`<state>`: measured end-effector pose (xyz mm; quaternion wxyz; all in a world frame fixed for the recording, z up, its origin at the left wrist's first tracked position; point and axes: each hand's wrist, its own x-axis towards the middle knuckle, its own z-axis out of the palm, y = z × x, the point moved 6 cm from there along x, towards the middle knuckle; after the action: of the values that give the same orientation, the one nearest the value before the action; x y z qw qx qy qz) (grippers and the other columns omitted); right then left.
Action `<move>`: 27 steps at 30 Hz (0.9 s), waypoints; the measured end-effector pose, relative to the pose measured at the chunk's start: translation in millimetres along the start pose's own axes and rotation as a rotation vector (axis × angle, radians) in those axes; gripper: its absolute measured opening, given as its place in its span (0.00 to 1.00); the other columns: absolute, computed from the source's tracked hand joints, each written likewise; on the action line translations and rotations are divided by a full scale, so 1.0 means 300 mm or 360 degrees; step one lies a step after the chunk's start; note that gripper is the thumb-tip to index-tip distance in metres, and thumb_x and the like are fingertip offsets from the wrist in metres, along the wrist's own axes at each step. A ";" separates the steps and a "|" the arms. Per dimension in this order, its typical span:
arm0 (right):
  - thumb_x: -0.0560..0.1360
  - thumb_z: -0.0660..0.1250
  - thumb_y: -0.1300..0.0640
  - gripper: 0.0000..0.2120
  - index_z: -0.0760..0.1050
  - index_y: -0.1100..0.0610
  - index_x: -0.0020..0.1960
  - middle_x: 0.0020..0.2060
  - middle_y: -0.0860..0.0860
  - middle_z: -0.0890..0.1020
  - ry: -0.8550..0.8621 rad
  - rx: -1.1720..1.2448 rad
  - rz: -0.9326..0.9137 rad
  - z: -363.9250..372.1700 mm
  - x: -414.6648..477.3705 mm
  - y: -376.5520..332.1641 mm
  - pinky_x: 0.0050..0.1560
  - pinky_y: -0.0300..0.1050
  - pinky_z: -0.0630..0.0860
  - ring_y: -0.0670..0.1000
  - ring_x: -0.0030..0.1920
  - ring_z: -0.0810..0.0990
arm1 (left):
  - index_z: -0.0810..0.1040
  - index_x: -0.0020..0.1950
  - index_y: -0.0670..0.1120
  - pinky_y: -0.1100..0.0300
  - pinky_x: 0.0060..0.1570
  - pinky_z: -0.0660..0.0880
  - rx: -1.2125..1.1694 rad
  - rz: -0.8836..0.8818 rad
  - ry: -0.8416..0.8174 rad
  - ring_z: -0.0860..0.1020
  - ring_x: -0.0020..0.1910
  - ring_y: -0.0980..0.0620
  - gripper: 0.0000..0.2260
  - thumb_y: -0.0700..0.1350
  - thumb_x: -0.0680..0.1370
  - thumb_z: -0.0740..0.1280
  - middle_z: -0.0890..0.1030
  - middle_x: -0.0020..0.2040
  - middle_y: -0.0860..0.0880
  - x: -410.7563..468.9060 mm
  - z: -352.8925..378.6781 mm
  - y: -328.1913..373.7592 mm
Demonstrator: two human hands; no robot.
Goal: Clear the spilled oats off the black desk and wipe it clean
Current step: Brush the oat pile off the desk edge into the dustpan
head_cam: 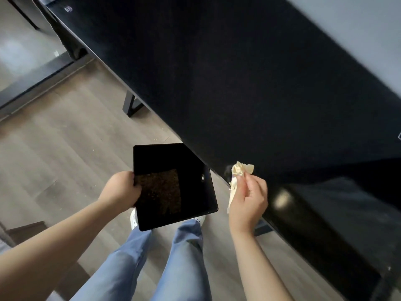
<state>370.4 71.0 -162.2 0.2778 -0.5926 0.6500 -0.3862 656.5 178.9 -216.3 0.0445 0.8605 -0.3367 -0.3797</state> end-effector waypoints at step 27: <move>0.78 0.65 0.60 0.09 0.80 0.62 0.55 0.47 0.52 0.77 -0.0274 -0.0050 -0.0459 0.549 -0.022 -0.240 0.43 0.31 0.74 0.45 0.45 0.76 | 0.73 0.40 0.35 0.46 0.39 0.79 -0.0005 0.0046 -0.0009 0.80 0.36 0.37 0.05 0.35 0.73 0.60 0.79 0.37 0.37 0.097 -0.086 -0.139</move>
<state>546.3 49.1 -193.3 0.2648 -0.7149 0.5380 -0.3596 711.0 188.6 -229.9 0.0504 0.8544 -0.3485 -0.3821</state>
